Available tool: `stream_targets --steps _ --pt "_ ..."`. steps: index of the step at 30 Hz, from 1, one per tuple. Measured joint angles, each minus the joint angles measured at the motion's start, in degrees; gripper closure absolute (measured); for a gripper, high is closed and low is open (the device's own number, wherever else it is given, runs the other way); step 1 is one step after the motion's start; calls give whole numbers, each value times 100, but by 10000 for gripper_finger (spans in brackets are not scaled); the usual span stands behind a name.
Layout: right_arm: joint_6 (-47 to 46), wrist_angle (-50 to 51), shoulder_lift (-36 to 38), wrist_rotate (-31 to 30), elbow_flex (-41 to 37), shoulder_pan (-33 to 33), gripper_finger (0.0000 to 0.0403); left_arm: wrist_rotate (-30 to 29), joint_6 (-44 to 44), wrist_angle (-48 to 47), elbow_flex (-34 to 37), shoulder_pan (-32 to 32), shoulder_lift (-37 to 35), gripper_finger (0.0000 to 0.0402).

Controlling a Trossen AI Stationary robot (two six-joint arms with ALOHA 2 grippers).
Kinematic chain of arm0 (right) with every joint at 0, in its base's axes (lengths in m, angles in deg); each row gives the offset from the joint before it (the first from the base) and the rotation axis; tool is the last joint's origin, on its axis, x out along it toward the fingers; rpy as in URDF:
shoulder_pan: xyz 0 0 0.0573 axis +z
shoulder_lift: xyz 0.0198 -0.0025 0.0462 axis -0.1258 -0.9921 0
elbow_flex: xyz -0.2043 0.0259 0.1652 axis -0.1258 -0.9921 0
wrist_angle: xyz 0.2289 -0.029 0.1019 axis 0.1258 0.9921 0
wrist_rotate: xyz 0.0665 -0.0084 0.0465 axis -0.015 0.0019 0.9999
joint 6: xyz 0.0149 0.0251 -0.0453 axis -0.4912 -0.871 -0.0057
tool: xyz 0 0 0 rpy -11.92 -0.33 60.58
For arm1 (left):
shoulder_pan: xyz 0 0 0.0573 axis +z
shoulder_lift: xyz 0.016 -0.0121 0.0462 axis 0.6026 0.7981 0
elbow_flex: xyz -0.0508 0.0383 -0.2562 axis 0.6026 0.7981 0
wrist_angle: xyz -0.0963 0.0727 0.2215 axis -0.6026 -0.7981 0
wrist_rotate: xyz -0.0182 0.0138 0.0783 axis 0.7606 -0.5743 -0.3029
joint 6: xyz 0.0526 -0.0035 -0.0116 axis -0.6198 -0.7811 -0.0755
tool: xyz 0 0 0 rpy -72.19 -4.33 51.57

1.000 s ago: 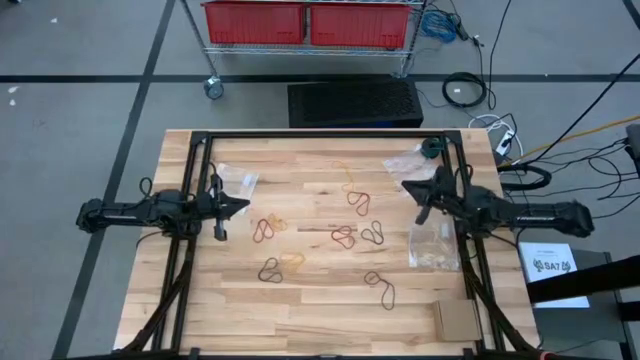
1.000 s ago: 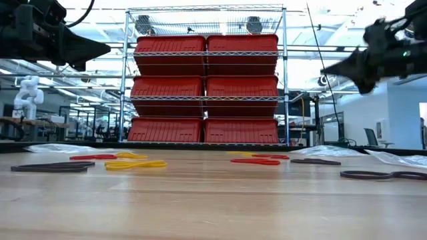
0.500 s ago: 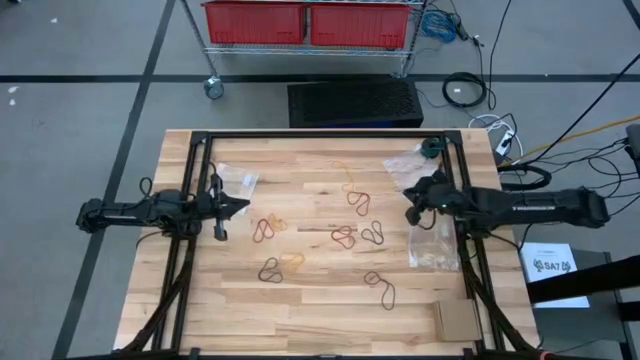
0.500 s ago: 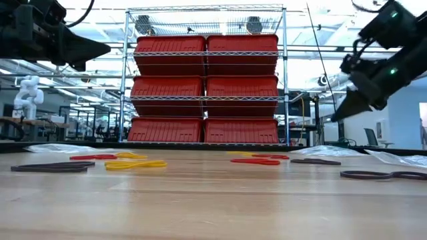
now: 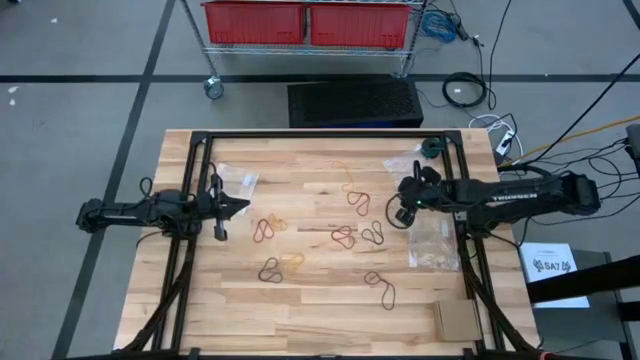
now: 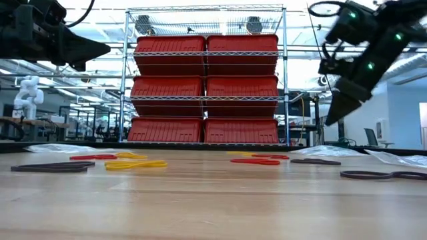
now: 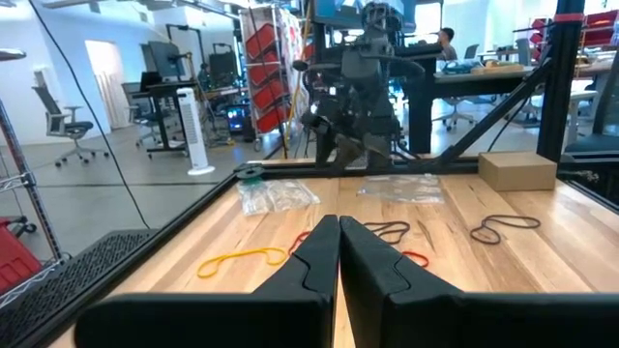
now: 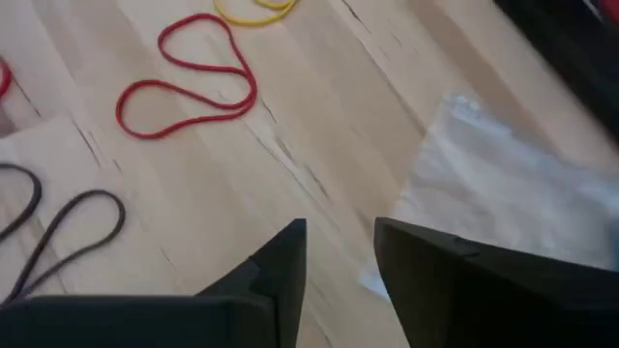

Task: Sort rubber bands
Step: Open the top zip bag

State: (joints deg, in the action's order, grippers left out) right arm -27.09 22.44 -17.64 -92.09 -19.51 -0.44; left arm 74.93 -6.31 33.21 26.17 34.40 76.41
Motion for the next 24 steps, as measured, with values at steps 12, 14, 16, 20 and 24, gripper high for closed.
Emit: stream_targets --steps 12,14,16,20,24 --pt "704 513 -1427 -126 501 -507 288 0 0 2 0 2 0 383" --pt "683 515 -1670 -123 501 -638 288 0 2 2 0 0 -2 383" --pt "543 536 -1839 -123 501 -760 288 0 2 2 0 1 -1 383" --pt "83 698 -2021 -108 501 -1080 288 0 2 2 -2 2 -2 383" --pt "-253 624 -2158 301 501 -1503 289 -1 2 2 -1 0 -1 383"
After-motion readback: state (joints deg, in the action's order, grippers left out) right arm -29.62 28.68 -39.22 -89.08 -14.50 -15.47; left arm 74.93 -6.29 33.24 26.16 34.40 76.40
